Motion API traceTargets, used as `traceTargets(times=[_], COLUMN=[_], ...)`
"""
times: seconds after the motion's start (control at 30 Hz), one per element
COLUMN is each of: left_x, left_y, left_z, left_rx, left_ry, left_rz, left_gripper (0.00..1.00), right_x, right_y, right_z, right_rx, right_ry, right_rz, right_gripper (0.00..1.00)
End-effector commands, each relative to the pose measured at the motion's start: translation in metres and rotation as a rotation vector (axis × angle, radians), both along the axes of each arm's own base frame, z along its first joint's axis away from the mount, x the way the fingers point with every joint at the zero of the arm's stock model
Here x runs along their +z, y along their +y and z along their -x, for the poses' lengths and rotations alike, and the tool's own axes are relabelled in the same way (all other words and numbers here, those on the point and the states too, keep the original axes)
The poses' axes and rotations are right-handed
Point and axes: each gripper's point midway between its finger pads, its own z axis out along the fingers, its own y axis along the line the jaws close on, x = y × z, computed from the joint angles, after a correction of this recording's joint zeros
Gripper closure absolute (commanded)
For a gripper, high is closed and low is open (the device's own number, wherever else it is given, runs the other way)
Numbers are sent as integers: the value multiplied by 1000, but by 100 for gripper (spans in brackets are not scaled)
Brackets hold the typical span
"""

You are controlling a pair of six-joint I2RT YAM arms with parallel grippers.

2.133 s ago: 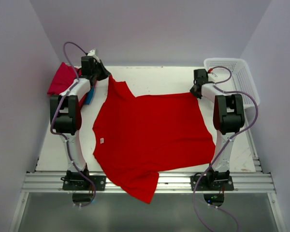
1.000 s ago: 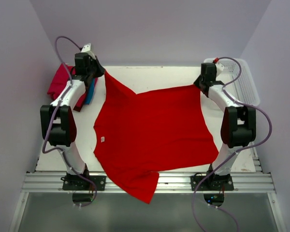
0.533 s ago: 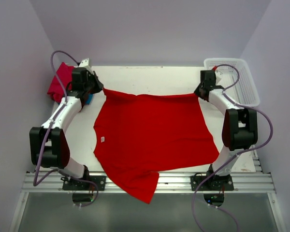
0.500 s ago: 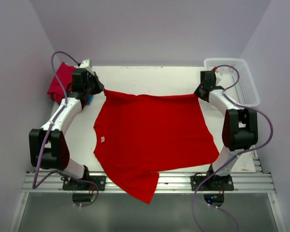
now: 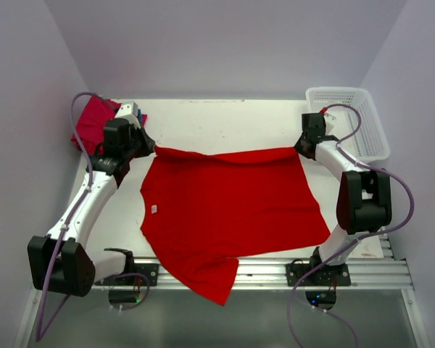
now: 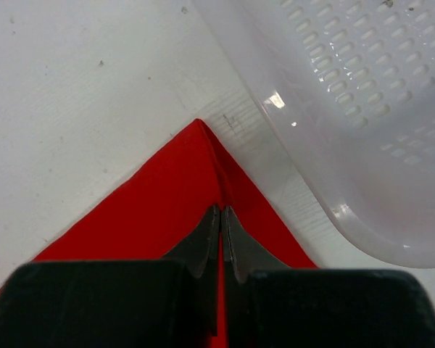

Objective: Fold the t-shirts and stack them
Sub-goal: Fold the flattened tshirt in 1/3 of the way

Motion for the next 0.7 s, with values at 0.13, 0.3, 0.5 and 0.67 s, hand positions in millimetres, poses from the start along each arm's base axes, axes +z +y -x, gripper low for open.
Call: traceTargets(times=[0.13,0.3,0.5,0.67], left_x=[-1,-8,-7,-3], left_y=[17,29,23,22], left_z=[36,50,60,68], left_rx=[39,82,52,51], left_ry=[37,59,73,68], left_rz=[-74,-107,-81,-72], left_gripper=[100,100,100,100], right_x=[6,-3,-8,-4], right_y=[-16,-15,-16,-18], right_z=[15,21,31,37], right_rx=[-34,-34,-25,-27], right_ry=[26,58,93,95], right_rz=[66,67,73,80], right_gripper=[100,100,100,100])
